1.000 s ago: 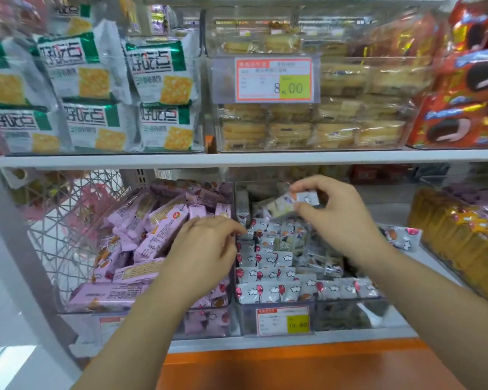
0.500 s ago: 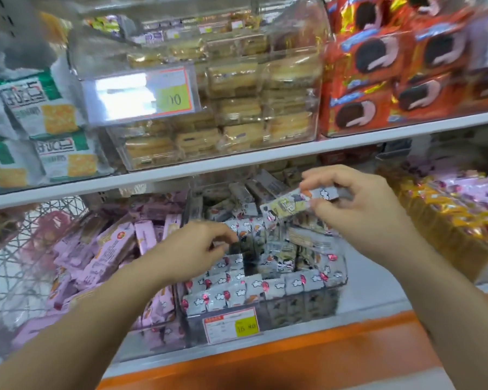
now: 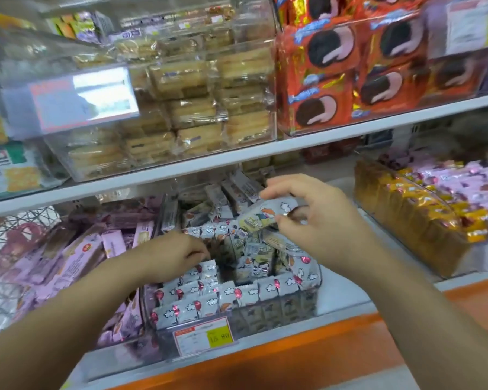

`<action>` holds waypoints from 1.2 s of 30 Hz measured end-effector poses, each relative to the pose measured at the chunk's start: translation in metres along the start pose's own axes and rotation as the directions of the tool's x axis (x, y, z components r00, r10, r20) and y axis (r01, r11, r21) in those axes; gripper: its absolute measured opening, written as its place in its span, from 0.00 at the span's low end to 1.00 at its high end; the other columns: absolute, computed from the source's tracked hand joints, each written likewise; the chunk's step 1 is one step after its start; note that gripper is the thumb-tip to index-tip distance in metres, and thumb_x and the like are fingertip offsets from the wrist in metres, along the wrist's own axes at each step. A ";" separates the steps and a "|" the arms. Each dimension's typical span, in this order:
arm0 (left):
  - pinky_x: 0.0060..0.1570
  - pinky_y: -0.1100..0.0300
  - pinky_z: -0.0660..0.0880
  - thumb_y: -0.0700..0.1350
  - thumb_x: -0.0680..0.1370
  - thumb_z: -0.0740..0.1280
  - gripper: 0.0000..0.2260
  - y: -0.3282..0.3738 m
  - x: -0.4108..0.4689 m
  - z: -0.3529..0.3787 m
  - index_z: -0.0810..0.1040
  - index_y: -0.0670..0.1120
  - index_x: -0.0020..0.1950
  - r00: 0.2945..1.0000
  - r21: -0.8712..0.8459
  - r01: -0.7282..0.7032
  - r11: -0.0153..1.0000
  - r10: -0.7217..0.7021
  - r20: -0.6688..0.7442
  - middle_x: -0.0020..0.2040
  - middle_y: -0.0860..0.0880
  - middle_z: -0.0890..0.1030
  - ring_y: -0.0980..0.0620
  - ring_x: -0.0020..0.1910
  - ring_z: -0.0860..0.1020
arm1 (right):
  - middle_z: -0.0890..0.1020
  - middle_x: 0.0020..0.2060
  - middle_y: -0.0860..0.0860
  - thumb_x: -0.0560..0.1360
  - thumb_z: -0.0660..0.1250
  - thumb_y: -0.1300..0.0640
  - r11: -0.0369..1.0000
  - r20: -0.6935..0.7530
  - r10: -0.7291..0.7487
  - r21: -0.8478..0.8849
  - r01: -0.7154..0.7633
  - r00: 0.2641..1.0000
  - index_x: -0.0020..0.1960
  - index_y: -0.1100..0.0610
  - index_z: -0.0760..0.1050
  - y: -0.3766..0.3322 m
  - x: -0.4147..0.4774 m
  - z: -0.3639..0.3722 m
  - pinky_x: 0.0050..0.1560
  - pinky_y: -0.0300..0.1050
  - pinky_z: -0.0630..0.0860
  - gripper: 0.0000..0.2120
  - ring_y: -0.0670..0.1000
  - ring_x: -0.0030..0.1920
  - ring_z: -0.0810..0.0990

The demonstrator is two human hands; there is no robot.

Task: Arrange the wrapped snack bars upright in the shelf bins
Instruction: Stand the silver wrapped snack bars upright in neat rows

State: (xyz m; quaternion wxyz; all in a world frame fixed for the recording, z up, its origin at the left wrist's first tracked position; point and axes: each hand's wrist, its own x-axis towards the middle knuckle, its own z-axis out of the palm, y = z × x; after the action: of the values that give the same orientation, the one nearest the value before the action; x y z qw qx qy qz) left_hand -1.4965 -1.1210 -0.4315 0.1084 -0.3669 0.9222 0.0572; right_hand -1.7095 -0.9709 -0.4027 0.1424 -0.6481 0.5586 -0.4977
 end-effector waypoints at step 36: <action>0.42 0.58 0.75 0.43 0.80 0.60 0.14 -0.023 -0.031 0.017 0.76 0.56 0.62 0.917 -0.315 0.012 0.949 -0.136 -0.375 0.53 0.55 0.81 0.51 0.42 0.77 | 0.77 0.63 0.52 0.80 0.57 0.63 0.888 0.482 0.437 -0.365 -0.279 0.759 0.66 0.52 0.73 0.030 0.050 0.114 0.51 0.43 0.75 0.17 0.51 0.54 0.78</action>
State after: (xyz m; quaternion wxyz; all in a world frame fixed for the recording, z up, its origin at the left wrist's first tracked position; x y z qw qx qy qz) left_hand -1.4562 -1.1141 -0.4412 -0.1346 -0.4183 0.8901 0.1206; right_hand -1.6415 -1.0671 -0.4537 0.3004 -0.6567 0.6702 -0.1710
